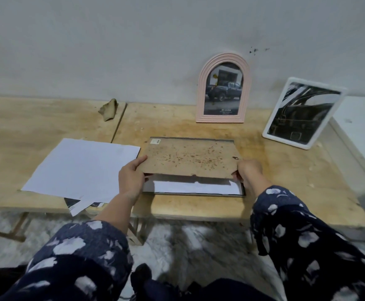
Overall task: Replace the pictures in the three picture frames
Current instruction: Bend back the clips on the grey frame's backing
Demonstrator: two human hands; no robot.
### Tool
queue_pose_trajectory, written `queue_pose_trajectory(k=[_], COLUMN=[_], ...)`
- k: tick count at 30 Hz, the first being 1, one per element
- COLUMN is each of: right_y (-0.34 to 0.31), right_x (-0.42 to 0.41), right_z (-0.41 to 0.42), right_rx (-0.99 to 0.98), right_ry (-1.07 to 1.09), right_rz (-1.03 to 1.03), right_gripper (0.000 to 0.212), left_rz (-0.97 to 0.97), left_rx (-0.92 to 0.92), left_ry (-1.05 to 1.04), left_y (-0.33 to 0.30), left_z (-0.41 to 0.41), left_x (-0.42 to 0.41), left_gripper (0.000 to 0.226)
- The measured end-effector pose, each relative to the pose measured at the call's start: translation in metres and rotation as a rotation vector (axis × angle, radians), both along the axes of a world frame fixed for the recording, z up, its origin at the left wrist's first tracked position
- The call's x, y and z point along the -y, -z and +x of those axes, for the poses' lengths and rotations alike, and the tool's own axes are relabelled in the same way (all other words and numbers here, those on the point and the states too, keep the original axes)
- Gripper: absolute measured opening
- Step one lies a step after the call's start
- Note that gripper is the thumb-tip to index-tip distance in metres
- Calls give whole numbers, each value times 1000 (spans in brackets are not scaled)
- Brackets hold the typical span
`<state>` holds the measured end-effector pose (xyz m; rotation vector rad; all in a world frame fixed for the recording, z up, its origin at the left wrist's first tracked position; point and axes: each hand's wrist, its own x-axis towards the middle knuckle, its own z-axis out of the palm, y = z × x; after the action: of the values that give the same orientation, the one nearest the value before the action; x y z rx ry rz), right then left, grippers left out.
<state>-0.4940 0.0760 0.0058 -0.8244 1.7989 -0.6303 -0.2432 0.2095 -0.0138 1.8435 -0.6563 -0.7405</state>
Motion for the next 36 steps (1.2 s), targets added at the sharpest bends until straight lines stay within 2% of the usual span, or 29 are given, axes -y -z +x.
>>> queue_pose_trajectory(k=[5, 10, 14, 17, 21, 26, 28, 33, 36], right_y=[-12, -25, -32, -26, -7, 18, 29, 57, 86], right_x=[-7, -11, -16, -28, -54, -82, -92, -99, -92], right_z=[-1, -22, -63, -105, -166, -215, -228, -237, -235], right_rx=[56, 182, 132, 87, 32, 86, 87, 123, 51], right_ry=[38, 179, 302, 411, 559, 771, 821, 921, 903], right_rz=[-82, -123, -171, -182, -219, -261, -275, -281, -320], right_gripper=[22, 20, 26, 26, 27, 26, 26, 22, 13], left_rz=[-56, -126, -90, -40, 78, 245, 275, 263, 267], left_rx=[285, 362, 359, 398, 435, 632, 748, 914, 977], left_ry=[-20, 76, 281, 513, 787, 1055, 1132, 1107, 1044], left_y=[-23, -40, -41, -34, -21, -1, 9, 18, 23], left_z=[-4, -19, -48, -79, -132, -185, -202, -231, -244], left_x=[2, 17, 34, 48, 73, 102, 111, 130, 143], left_gripper=[50, 56, 52, 51, 58, 75, 73, 60, 53])
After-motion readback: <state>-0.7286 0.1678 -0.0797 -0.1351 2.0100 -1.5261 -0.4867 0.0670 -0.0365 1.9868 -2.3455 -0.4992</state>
